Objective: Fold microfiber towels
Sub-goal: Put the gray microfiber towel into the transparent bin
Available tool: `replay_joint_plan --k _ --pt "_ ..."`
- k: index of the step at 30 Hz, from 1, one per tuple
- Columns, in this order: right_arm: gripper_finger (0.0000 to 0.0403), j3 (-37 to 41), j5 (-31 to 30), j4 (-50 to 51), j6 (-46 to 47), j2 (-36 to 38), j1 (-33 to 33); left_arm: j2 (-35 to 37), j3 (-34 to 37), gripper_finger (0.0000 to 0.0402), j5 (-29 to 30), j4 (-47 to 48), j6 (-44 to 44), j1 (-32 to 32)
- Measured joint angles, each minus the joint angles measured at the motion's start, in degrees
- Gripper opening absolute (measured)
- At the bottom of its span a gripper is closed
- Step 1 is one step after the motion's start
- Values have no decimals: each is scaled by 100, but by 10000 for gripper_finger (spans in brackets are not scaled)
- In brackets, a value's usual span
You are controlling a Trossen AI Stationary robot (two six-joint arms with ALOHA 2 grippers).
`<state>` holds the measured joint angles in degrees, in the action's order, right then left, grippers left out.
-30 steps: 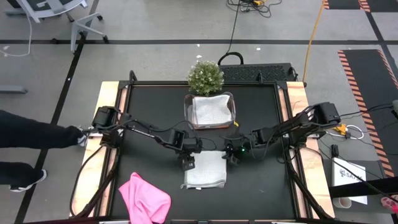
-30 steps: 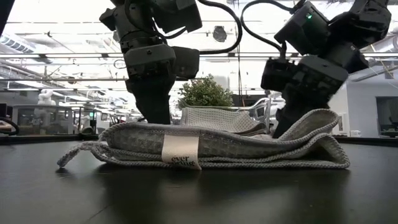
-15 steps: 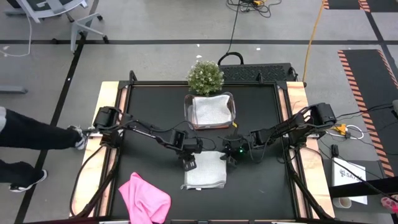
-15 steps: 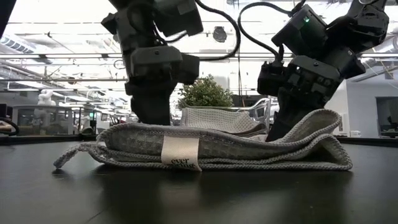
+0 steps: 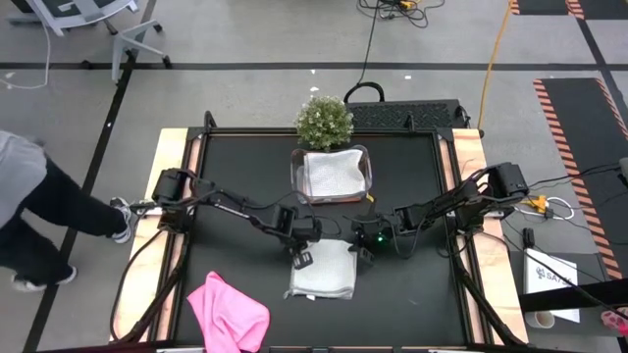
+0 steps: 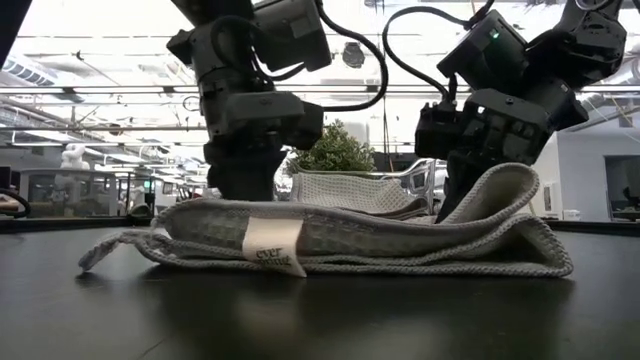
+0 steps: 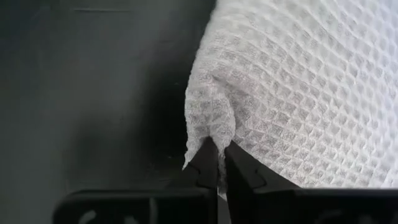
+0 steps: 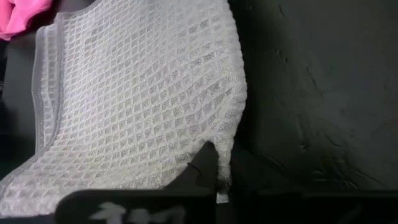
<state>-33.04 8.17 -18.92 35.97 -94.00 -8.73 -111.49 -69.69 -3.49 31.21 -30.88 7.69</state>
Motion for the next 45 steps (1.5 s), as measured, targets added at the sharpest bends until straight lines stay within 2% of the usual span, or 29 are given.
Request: replay_joint_plan --k 5,13,19,24,27,32,35,45 --pt "3 22 52 157 0 375 -9 178 7 6 169 24 -529 -108" --pt "1 12 -357 622 -217 1795 155 758 11 5 683 57 -1000 -237" --pt "1 9 -796 1174 -710 2760 603 1336 7 5 1593 -67 -976 -445" --pt "1 4 -816 1159 -1310 3158 1230 1769 -4 5 2260 -282 -576 -857" --pt "1 0 -812 1134 -1691 3198 1673 1787 -4 5 2288 -454 -288 -1175" --pt "0 2 -624 1143 -2036 3194 2426 1728 -7 5 1998 -729 -103 -1626" --pt "0 1 -337 996 -2110 3192 2818 1706 2 5 2027 -829 -15 -1803" --pt "0 -568 -195 1021 -2892 3194 3562 1719 -4 6 2000 -1181 285 -2386"
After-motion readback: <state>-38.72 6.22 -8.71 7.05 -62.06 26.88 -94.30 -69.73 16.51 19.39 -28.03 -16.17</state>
